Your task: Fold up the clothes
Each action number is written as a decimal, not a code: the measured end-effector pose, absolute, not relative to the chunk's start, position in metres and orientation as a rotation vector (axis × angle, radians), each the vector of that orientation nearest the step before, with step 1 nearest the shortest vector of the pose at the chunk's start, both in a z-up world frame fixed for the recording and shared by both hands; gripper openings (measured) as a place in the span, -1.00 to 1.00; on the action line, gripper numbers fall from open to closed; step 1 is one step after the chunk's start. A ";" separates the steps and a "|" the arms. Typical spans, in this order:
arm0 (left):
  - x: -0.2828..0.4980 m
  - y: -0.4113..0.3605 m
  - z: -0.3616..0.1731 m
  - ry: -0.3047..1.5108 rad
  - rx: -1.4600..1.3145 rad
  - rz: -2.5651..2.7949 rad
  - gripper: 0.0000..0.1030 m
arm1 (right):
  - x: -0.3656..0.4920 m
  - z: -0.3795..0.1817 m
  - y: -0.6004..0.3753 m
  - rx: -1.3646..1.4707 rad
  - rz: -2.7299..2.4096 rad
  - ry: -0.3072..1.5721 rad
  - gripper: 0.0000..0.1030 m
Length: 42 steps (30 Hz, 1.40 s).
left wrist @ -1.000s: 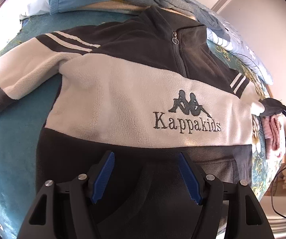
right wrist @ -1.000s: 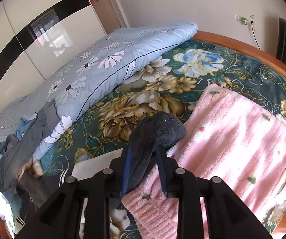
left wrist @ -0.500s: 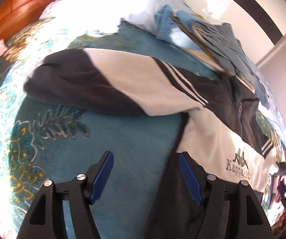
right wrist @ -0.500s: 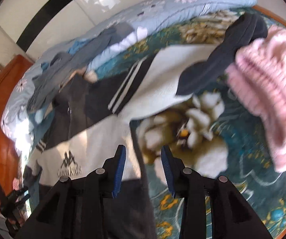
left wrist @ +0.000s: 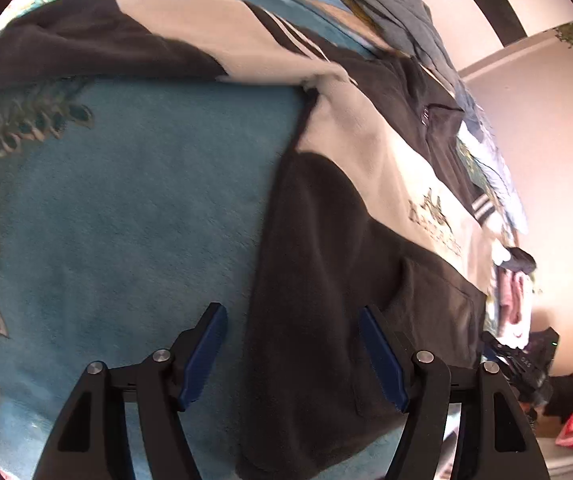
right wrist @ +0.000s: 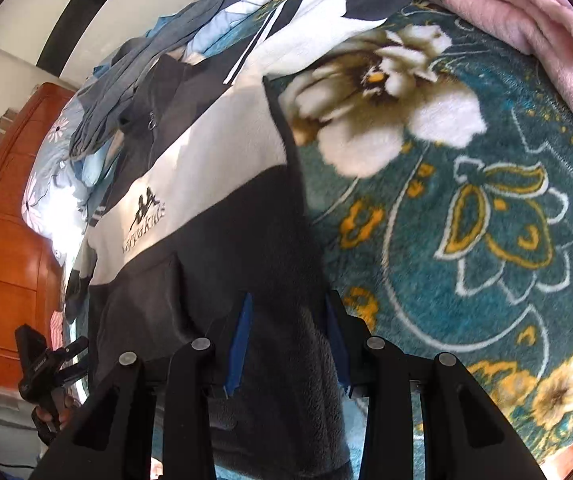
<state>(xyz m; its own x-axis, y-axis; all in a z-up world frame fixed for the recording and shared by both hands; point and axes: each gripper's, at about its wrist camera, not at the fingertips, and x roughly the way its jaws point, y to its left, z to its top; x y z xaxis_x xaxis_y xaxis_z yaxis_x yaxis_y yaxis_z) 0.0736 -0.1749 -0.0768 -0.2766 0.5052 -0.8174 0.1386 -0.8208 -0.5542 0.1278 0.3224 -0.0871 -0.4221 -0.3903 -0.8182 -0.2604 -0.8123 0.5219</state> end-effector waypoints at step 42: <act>0.019 -0.332 -0.064 -1.496 -1.534 2.742 0.17 | 0.124 -0.044 0.286 1.591 -2.577 -0.696 -0.47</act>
